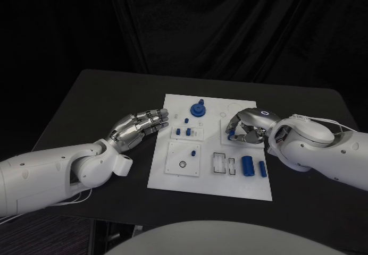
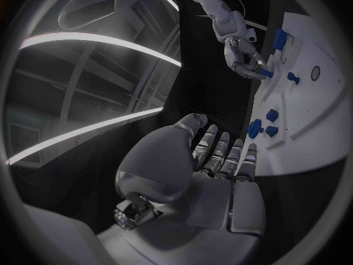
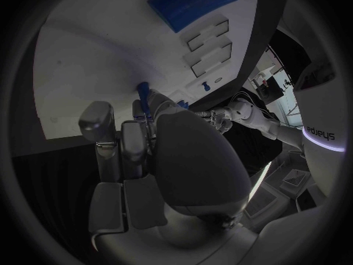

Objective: Assemble the parts on the task board

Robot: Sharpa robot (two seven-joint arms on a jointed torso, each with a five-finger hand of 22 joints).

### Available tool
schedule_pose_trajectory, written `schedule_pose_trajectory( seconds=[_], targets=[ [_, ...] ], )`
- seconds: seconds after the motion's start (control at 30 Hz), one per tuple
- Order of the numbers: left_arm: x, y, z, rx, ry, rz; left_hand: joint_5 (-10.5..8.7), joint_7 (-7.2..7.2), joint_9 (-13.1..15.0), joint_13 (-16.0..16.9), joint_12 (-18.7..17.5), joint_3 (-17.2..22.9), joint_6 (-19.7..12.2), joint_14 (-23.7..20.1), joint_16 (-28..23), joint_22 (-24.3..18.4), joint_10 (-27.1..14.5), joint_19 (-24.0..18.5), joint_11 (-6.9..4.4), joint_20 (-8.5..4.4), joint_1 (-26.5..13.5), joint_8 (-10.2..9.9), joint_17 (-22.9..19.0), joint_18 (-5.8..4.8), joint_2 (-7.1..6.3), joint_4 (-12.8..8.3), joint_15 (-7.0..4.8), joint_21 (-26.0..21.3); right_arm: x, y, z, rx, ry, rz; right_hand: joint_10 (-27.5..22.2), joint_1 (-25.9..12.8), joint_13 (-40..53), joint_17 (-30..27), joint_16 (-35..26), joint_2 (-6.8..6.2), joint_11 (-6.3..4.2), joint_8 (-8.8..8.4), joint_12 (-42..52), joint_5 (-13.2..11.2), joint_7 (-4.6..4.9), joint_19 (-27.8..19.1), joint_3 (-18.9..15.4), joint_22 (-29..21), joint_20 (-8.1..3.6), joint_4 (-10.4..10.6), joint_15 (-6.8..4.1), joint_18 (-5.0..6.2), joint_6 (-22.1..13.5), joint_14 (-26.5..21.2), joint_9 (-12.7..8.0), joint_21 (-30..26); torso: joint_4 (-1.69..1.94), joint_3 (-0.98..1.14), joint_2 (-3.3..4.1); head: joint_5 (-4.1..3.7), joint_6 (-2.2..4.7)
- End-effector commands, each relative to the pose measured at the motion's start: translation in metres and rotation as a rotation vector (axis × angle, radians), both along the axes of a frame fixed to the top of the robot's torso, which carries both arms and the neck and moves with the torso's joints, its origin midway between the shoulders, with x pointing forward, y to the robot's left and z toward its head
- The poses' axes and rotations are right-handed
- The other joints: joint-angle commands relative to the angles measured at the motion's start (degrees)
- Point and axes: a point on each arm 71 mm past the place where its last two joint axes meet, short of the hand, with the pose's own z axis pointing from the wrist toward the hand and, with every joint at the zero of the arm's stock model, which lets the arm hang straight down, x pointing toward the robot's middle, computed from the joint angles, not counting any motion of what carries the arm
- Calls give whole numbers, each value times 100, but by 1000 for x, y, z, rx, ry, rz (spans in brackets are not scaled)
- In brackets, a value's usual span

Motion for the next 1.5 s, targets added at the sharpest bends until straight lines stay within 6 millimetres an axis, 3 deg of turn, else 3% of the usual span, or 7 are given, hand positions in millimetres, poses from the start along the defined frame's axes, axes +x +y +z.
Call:
schedule_pose_trajectory(
  seconds=[0.03, 0.27, 0.47, 0.8, 1.2, 1.3, 1.5],
  targets=[
    [-1, 0, 0, -15, 2, -10, 3, 271, 7, 10, 20, 39, 60, -14, 28, -6, 11, 51, 50, -2, -47, 38, 5, -71, -36, -2, 28, 23, -1, 0, 1, 14, -31, 10, 105, 60, 45, -40, -38, -24, -40, 31, 49, -12, -4, -27, 45, 623, -36, -32, -42, -79, 43, -24, 31, -41, 2, 1, 0, 2, 0],
    [-2, 1, 0, -13, 5, -9, 3, 271, 7, 10, 20, 39, 60, -14, 28, -6, 11, 51, 50, -2, -47, 38, 5, -71, -36, -2, 28, 23, -7, 5, 11, 62, -70, 40, 249, 69, 88, -93, -82, -38, -88, 102, 67, -40, -39, -44, 124, 624, -75, -131, -84, -80, 184, -47, 136, -33, 1, 4, -4, 50, 0],
    [-2, 1, -1, -11, 7, -9, 2, 278, 11, 12, 38, 51, 87, -12, 36, -4, 23, 53, 60, -2, -52, 47, 6, -70, -48, -4, 26, 23, -11, 12, 36, 105, -130, 78, 368, 46, 108, -65, -92, -68, -124, 128, 17, -270, -67, -19, 246, 647, -111, -180, -118, -99, 252, -26, 231, 66, 0, 1, -7, 77, 0],
    [-2, 0, -1, -11, 8, -10, 7, 283, 13, 13, 49, 71, 102, -10, 42, -2, 33, 56, 65, -3, -52, 54, 7, -68, -46, -5, 24, 24, -33, 43, 64, 87, -231, 255, 421, -17, 113, -10, -76, -126, -134, 131, -40, -364, -79, 20, 304, 675, -120, -179, -125, -122, 279, 8, 289, 183, 6, -11, -4, 168, 0],
    [-2, -2, -1, -16, 7, -17, 10, 284, 12, 12, 47, 88, 91, -12, 40, -3, 34, 58, 69, -2, -51, 54, 7, -67, -43, -5, 23, 24, -62, 96, 47, 63, -220, 471, 467, -21, 120, -19, -87, -162, -142, 114, -68, -396, -83, 14, 342, 676, -126, -199, -132, -122, 263, 5, 314, 187, 29, -7, 12, 230, 0],
    [-2, -3, 0, -19, 5, -17, 17, 287, 9, 10, 37, 114, 72, -14, 38, -8, 30, 57, 72, -1, -47, 52, 6, -67, -37, -10, 25, 20, -67, 111, 36, 52, -212, 523, 473, -14, 121, -101, -138, -185, -133, 94, -107, -396, -77, -32, 380, 657, -124, -223, -126, -110, 246, -44, 330, 105, 16, 5, 13, 243, 0],
    [-2, -3, 0, -21, 5, -19, 18, 288, 9, 9, 35, 121, 73, -14, 41, 1, 29, 62, 73, -1, -46, 52, 6, -67, -36, -11, 25, 26, -70, 127, 21, 32, -189, 568, 504, -6, 128, -155, -177, -217, -130, 80, -139, -403, -72, -70, 417, 648, -121, -257, -121, -103, 243, -87, 352, 61, 5, -1, 1, 276, 0]
  ],
)
